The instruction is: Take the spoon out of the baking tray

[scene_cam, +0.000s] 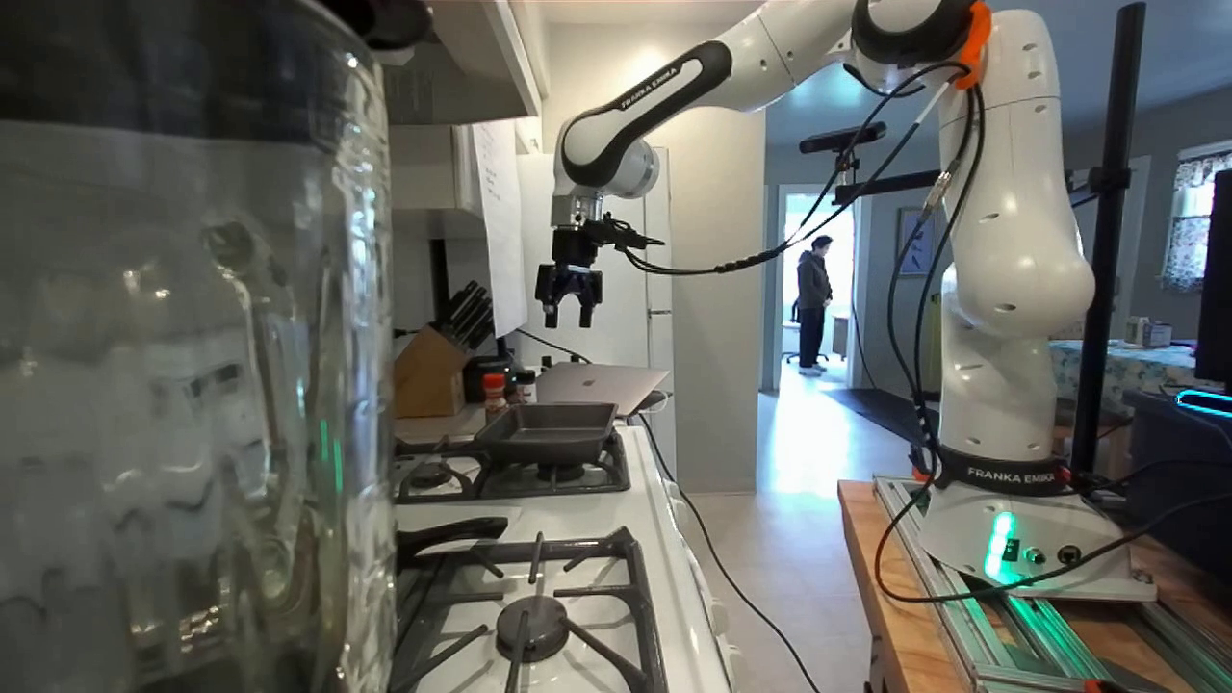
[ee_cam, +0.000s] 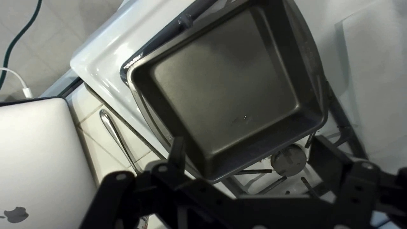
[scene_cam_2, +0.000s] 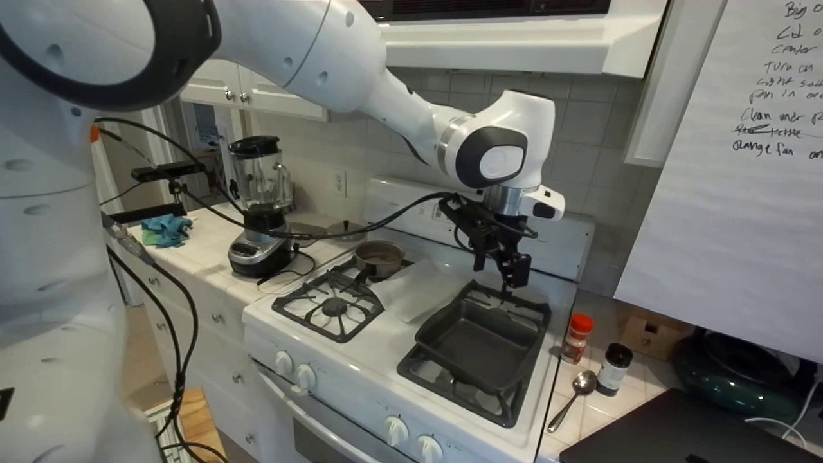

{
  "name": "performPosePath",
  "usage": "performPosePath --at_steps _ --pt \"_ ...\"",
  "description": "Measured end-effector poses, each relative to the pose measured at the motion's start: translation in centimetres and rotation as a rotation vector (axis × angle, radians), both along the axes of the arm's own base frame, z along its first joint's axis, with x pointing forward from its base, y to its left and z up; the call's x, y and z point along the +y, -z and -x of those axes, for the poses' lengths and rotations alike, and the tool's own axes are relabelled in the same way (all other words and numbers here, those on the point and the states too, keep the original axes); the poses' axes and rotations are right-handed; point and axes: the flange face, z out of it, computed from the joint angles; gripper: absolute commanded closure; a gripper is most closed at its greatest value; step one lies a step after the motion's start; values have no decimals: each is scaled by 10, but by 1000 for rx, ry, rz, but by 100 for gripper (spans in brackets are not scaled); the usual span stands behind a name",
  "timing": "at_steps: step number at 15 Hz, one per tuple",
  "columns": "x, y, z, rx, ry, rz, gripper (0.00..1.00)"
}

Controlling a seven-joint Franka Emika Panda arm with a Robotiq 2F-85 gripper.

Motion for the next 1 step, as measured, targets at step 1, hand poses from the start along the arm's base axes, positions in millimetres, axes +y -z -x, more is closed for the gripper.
performPosePath --at_steps 1 --pt "1 1 3 -1 5 0 0"
